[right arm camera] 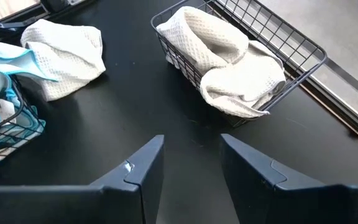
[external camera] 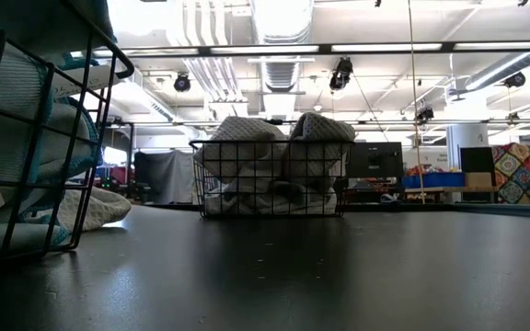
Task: Sort microfiber towel by color & place in baskets
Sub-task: Put the white microfiber cloth into the top wire basket
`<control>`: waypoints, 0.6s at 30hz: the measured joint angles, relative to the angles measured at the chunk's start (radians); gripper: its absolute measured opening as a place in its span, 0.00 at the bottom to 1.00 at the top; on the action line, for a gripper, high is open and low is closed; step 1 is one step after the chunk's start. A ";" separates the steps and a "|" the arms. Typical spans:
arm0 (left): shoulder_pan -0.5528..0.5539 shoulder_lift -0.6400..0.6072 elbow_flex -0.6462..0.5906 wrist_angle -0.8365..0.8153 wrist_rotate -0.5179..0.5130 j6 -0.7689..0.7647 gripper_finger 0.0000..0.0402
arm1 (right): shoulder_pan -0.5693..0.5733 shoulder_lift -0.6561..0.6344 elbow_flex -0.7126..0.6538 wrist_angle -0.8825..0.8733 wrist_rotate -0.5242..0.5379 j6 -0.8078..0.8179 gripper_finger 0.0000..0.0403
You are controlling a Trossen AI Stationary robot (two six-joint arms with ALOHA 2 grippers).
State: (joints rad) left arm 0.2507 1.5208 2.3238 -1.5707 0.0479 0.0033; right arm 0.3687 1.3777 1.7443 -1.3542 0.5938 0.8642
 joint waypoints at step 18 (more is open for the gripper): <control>-0.154 -0.328 -0.587 0.000 0.063 -0.313 0.15 | 0.000 0.000 0.000 0.000 0.000 0.017 0.36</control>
State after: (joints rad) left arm 0.0972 1.1925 1.7363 -1.5710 0.1108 -0.3102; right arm 0.3687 1.3777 1.7443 -1.3540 0.5940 0.8811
